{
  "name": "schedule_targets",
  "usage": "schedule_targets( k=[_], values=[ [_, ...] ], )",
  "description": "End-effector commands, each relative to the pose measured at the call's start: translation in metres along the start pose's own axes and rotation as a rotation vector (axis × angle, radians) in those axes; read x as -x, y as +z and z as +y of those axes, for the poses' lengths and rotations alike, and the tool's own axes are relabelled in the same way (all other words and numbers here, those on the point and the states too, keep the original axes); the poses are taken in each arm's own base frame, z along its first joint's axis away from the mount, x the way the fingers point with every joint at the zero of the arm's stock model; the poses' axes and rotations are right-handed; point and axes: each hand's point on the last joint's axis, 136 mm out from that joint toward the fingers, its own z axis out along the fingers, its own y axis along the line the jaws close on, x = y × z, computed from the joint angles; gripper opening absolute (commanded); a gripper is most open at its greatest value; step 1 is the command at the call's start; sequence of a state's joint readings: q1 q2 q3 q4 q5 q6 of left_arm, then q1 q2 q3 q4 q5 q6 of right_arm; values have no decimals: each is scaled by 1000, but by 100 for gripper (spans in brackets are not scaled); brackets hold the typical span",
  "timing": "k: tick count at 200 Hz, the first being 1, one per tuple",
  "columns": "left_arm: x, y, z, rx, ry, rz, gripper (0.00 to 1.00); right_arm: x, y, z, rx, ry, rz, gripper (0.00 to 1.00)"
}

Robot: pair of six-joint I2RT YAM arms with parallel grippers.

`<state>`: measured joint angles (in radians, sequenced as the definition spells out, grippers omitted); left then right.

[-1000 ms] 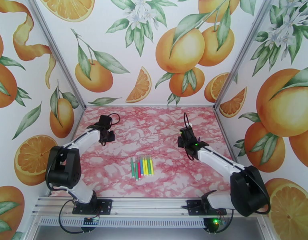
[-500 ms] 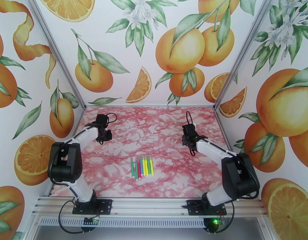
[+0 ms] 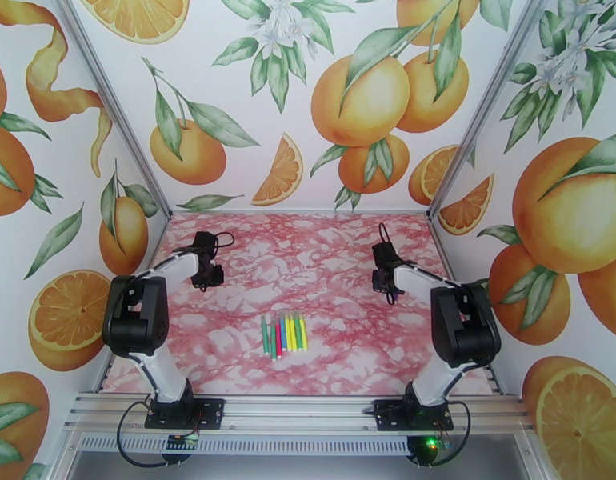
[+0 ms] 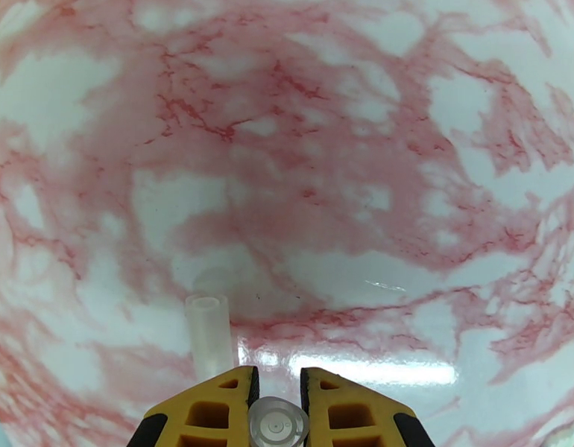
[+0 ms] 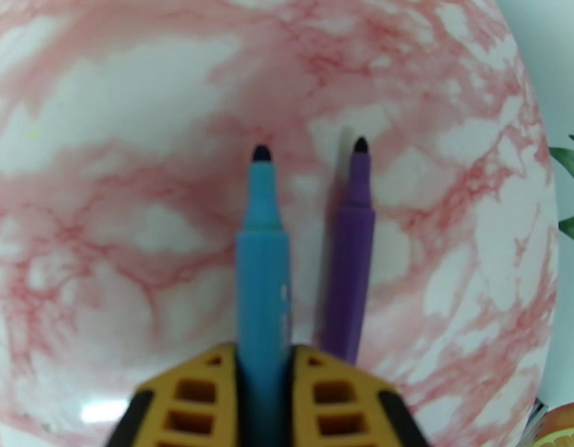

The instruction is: Open the pen caps

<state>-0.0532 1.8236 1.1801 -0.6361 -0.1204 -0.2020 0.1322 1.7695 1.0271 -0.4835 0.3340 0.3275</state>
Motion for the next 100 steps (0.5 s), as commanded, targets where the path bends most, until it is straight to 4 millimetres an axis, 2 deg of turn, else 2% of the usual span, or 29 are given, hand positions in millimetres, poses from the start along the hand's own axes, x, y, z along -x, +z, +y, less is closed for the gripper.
schedule_targets(
  k=[1,100],
  values=[
    [9,0,5,28,11,-2,0,0,4,-4,-37,-33,26,1],
    [9,7,5,41,16,25,11,-4,14,-9,-75,-49,55,15]
  ],
)
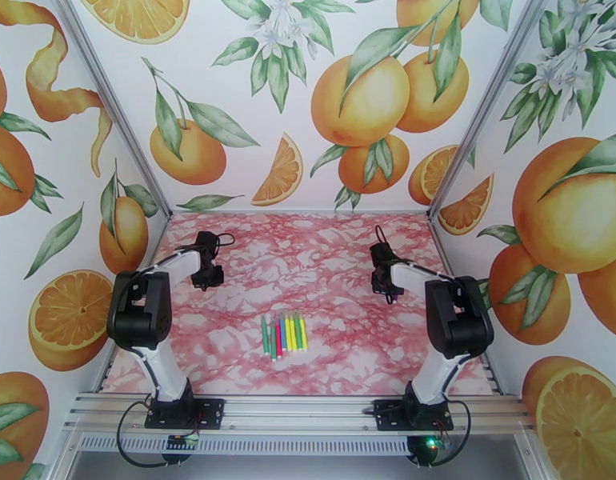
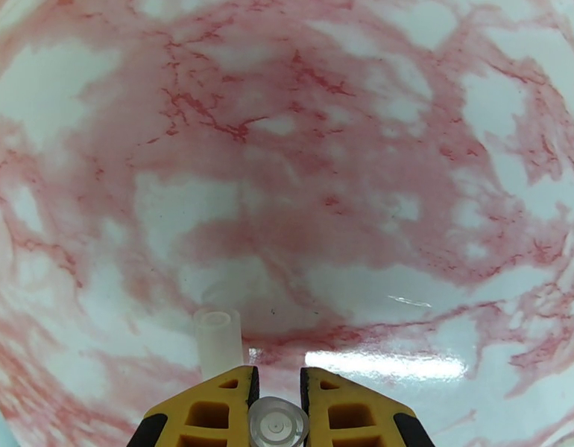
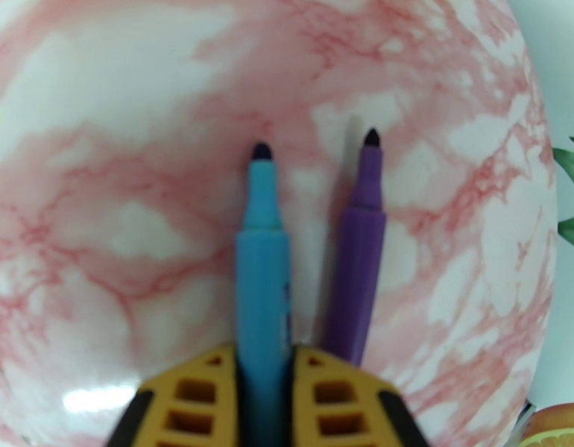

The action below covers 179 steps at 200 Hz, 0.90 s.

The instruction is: Open the pen caps

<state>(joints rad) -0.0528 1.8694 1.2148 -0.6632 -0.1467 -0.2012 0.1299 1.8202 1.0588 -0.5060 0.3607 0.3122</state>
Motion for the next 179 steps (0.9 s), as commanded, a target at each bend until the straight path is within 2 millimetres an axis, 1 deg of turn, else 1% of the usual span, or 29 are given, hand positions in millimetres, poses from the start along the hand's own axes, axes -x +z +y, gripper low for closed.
schedule_targets(
  k=[1,17,35,90,111,138,179],
  values=[
    [9,-2,1,8,10,-7,11,-2,4,-6,-37,-20,25,16],
    [8,-2,2,9,11,0,13,-3,5,-7,-40,-21,26,20],
    [8,-2,0,2,12,-1,15,-3,5,-7,-42,-21,28,23],
    [7,-3,-2,-10,14,7,19,-4,5,-8,-43,-20,30,29],
    [7,-4,-2,-17,12,6,19,-4,4,-7,-38,-22,27,30],
    [9,-8,-4,-32,9,-1,21,-2,-2,-6,-19,-9,12,31],
    [10,-14,-2,-24,9,-6,23,6,-19,-5,16,-5,-25,35]
  ],
)
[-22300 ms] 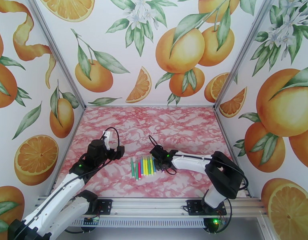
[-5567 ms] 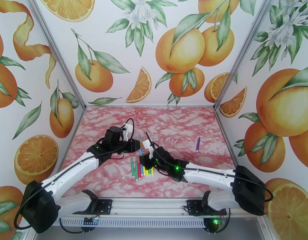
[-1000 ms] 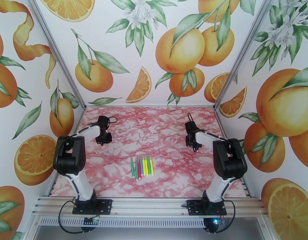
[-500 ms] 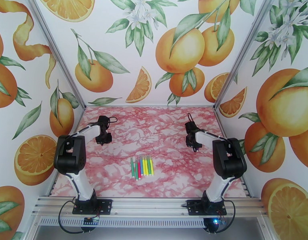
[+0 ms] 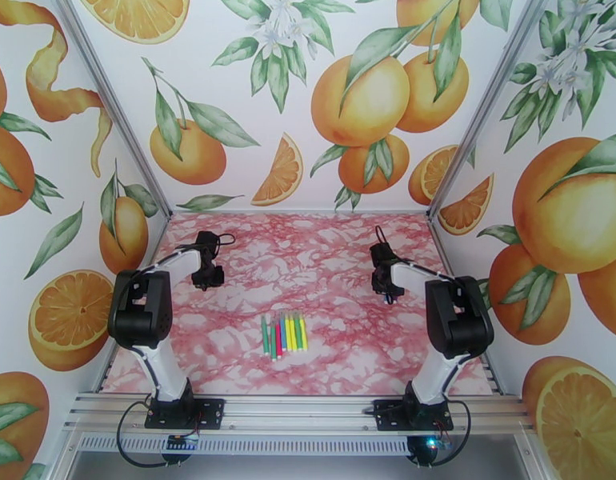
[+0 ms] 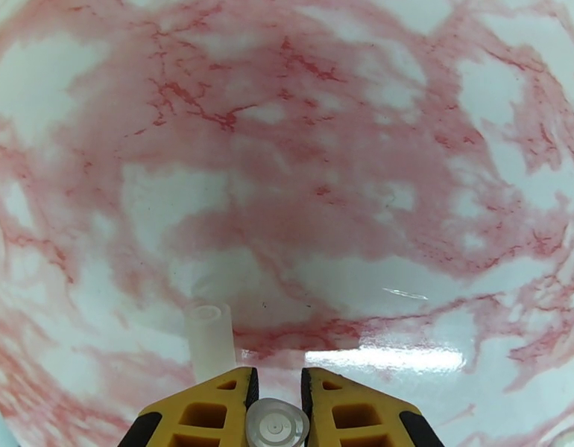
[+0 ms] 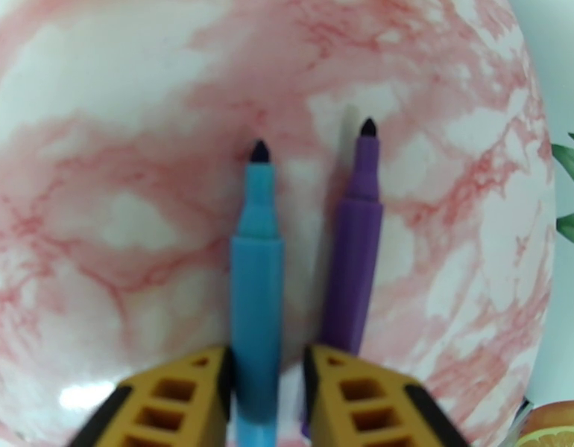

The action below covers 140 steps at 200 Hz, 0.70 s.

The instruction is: Open the pen caps

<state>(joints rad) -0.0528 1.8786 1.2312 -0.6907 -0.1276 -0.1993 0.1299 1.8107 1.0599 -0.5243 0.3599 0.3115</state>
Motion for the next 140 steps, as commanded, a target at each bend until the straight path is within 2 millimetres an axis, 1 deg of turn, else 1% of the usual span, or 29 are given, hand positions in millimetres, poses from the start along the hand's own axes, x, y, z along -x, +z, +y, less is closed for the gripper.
schedule_targets(
  k=[1,41,74,100,128,140],
  values=[
    [12,-14,0,-10,5,-31,23,8,-16,-4,17,-1,-32,35],
    [13,-19,0,-18,3,-33,26,10,-37,0,41,-18,-74,41],
    [13,-25,2,-11,3,-43,27,9,-62,13,81,-50,-114,42],
    [16,-39,-1,-19,7,-87,27,3,-89,40,137,-120,-160,43],
    [17,-68,-17,-61,50,-172,43,-14,-111,71,266,-173,-163,45],
    [14,-79,-26,-98,60,-208,48,-23,-120,82,311,-194,-162,45]
  ],
)
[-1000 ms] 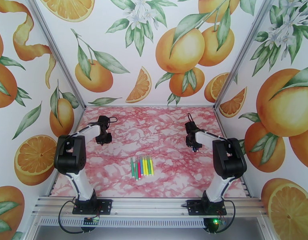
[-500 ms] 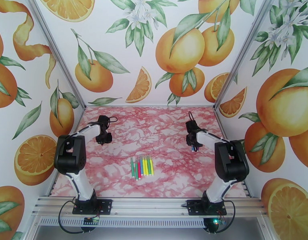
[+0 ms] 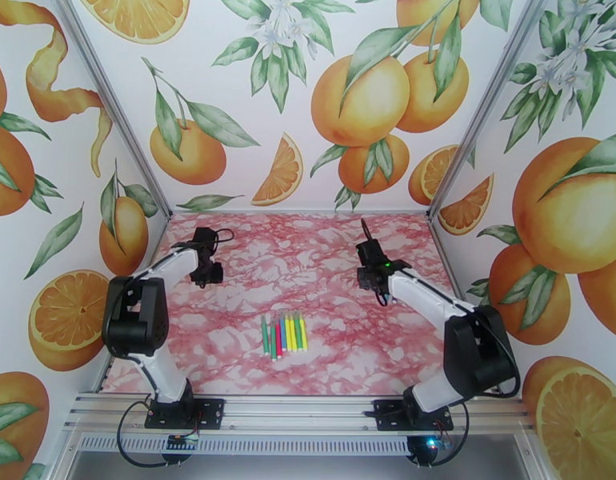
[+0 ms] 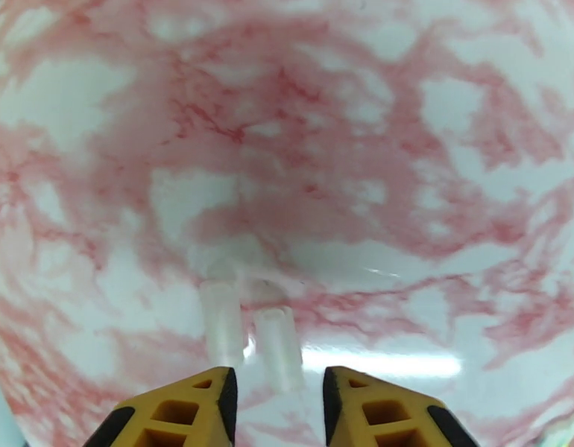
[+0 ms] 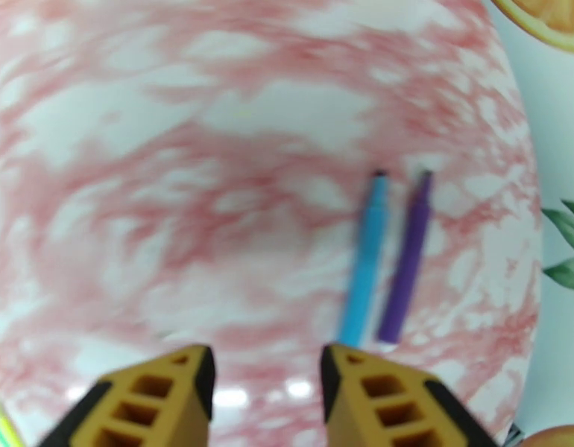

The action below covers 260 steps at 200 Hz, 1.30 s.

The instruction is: Open the pen caps

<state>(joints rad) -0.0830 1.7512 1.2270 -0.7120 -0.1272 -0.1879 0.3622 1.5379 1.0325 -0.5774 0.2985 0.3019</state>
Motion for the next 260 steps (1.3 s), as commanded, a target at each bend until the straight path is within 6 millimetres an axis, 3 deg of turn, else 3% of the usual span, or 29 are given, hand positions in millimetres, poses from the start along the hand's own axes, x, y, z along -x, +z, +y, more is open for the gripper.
schedule_targets(
  k=[1,50,102,153,192,260],
  values=[
    [7,-36,-20,-73,32,-110,48,-19,-15,23,101,-33,29,45],
    [-12,-73,-58,-267,54,-211,55,-44,-45,60,236,-75,19,47],
    [-33,-93,-66,-358,42,-265,61,-83,-68,89,317,-127,54,46],
    [-42,-90,-68,-384,34,-276,61,-117,-68,121,356,-187,87,47],
    [-47,-82,-73,-408,25,-266,61,-129,-65,151,384,-205,99,46],
    [-48,-85,-74,-423,44,-279,60,-151,-50,196,412,-225,165,42]
  ],
)
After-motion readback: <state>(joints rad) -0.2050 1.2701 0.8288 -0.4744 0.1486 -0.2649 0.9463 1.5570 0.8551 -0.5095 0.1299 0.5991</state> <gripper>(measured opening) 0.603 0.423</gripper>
